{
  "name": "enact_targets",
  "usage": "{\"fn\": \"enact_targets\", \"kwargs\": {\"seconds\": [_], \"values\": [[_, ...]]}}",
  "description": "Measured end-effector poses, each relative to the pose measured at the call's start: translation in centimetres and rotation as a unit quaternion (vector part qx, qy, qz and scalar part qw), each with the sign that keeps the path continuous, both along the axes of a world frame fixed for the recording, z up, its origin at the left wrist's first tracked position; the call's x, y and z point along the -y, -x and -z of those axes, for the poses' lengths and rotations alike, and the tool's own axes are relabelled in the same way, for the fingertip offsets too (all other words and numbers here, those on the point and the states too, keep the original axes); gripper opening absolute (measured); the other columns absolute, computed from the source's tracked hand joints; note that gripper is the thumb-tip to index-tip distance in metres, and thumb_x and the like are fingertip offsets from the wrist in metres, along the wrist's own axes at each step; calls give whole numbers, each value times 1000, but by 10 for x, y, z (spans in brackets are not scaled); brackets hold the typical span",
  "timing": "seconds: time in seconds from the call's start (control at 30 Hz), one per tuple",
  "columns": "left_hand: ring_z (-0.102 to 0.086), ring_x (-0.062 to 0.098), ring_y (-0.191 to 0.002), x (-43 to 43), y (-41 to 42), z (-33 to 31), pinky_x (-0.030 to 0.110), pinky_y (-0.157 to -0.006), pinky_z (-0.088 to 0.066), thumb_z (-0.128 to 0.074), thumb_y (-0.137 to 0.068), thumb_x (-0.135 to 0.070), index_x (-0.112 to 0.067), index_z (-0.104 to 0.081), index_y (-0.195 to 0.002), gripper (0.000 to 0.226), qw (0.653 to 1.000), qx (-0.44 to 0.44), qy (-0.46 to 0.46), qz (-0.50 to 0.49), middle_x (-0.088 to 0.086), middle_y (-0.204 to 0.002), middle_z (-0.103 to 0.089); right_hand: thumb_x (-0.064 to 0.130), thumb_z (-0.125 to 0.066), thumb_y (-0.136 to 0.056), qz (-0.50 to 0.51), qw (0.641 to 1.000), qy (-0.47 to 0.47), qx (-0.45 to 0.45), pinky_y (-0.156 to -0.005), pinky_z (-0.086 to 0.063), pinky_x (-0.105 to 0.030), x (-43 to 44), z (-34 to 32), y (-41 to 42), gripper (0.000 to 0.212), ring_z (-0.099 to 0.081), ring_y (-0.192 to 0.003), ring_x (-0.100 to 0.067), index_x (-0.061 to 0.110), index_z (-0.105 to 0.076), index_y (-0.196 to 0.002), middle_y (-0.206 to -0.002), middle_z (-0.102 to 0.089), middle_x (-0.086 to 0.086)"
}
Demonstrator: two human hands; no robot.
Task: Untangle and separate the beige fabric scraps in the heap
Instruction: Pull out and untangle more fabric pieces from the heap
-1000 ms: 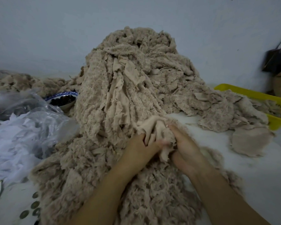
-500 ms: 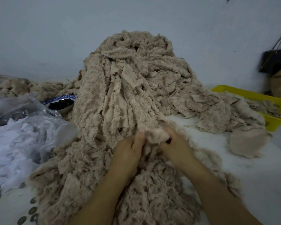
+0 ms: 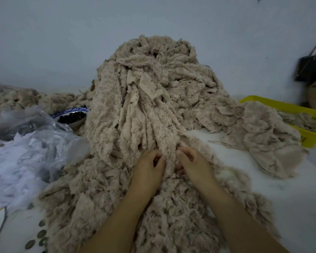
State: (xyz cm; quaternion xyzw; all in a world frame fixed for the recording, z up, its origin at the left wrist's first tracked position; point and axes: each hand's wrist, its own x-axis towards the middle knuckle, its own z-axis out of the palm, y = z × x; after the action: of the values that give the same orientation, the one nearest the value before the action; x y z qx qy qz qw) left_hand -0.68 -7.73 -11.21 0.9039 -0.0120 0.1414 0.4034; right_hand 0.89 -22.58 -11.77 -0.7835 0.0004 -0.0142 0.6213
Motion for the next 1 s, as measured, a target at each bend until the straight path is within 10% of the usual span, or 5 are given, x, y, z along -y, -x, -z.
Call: {"fn": "enact_targets", "kwargs": {"seconds": [0.27, 0.47, 0.57, 0.77, 1.0], "values": [[-50, 3, -87, 9, 18, -11, 15, -75, -40, -50, -103, -15, -8, -62, -94, 16, 960, 58, -31, 272, -3, -92, -54, 44, -58, -97, -47, 992, -111, -30, -72, -51, -22, 2, -8, 2, 25, -69, -80, -6, 28, -68, -80, -79, -72, 12], [-43, -6, -74, 11, 18, -10, 10, -65, -32, -46, -106, -22, -23, -51, -89, 18, 953, -25, -37, 300, -12, -84, -46, 19, -55, -98, 34, 995, -58, 76, -40, -25, -16, 2, -11, 2, 45, -27, -44, -2, 25, -29, -62, -47, -29, 17], [-59, -10, -79, 7, 18, -9, 7, -70, -43, -48, -105, -30, -28, -65, -91, 21, 965, -56, 149, 208, -13, -87, -67, 17, -55, -96, -28, 987, 0, 156, -43, -27, -14, -3, -19, 13, 42, -29, -45, 0, 24, -30, -63, -49, -31, 15], [-72, 5, -97, -6, -1, -23, 19, -70, -57, -63, -80, -58, -28, -78, -100, 39, 833, -144, 530, 71, -10, -105, -77, 26, -50, -82, -280, 899, 271, 200, -52, -25, -36, -37, -19, 32, 34, -28, -51, -11, 26, -25, -58, -57, -29, 5], [-36, 4, -35, -9, -48, -58, 14, -35, -30, -48, -104, -26, -17, -53, -78, 28, 708, -178, 683, -35, -5, -52, -45, 53, -52, -91, -210, 977, 26, 20, -51, -30, -25, -17, -5, 20, 44, -34, -48, -6, 30, -36, -56, -53, -34, 12]]}}
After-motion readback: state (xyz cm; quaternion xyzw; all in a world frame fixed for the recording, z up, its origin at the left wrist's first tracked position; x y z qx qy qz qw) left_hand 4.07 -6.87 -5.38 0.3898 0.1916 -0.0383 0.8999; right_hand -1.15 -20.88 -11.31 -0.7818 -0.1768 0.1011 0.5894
